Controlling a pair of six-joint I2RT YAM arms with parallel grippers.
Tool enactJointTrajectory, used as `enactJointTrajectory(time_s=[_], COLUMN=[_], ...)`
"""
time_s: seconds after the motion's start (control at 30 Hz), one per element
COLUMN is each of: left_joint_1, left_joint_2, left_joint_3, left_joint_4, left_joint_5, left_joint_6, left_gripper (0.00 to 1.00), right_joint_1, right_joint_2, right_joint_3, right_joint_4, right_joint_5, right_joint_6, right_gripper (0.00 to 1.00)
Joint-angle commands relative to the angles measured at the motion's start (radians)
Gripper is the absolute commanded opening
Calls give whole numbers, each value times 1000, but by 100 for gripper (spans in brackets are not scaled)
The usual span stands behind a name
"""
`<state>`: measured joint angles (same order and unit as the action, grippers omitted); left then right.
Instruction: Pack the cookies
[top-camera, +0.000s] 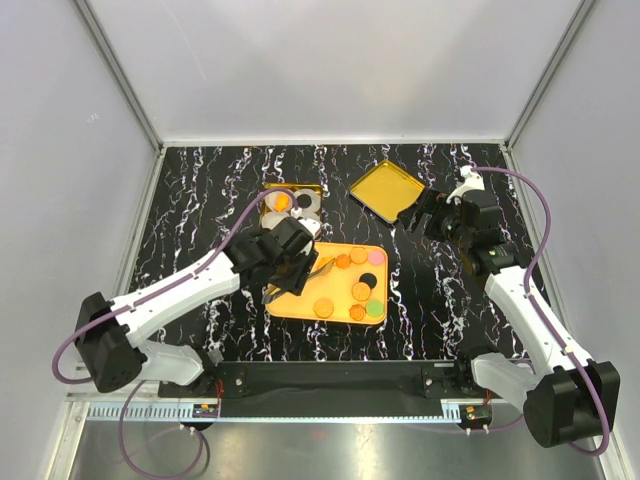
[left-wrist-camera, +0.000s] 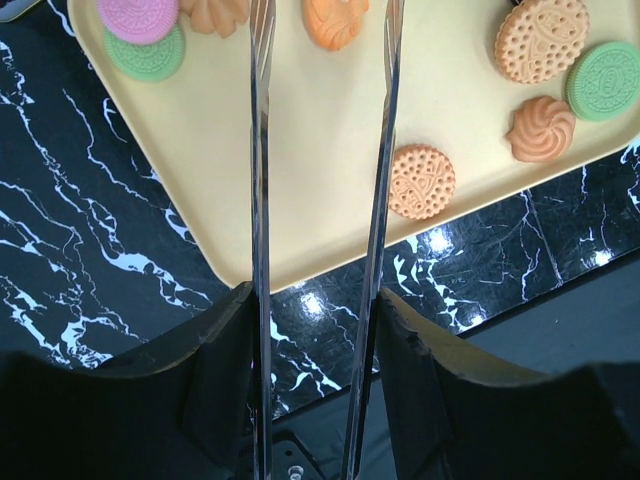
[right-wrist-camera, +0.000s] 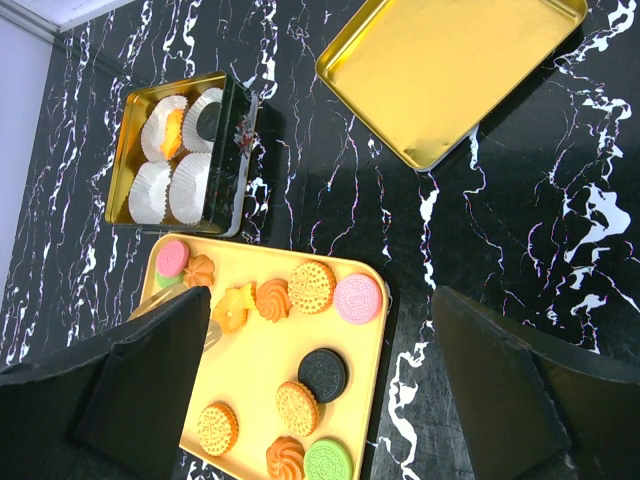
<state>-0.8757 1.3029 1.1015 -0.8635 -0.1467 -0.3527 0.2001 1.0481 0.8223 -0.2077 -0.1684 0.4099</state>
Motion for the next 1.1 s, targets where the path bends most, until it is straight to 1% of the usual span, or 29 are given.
enactJointTrajectory(time_s=[0.0, 0.43, 0.8, 0.9, 1.07], left_joint_1=[-11, -12, -12, -12, -12], left_joint_2=[16, 101, 110, 113, 107], left_joint_3=[4, -6, -28, -38, -32], left_joint_4=[67, 110, 124, 133, 129], left_joint_5=[-24, -33, -28, -21, -24], left_joint_6=[-6, 3, 4, 6, 6], left_gripper=[52, 53, 53, 51, 45], right_joint_1=[-1, -1, -2, -1, -2], right_joint_2=[-3, -10, -3, -3, -2], right_joint_3=[8, 8, 6, 8, 8], right_joint_4=[14, 11, 13, 13, 10], right_joint_5=[0, 1, 0, 0, 0], right_joint_6=[-19, -23, -22, -22, -22], right_gripper=[100, 100, 100, 100, 100])
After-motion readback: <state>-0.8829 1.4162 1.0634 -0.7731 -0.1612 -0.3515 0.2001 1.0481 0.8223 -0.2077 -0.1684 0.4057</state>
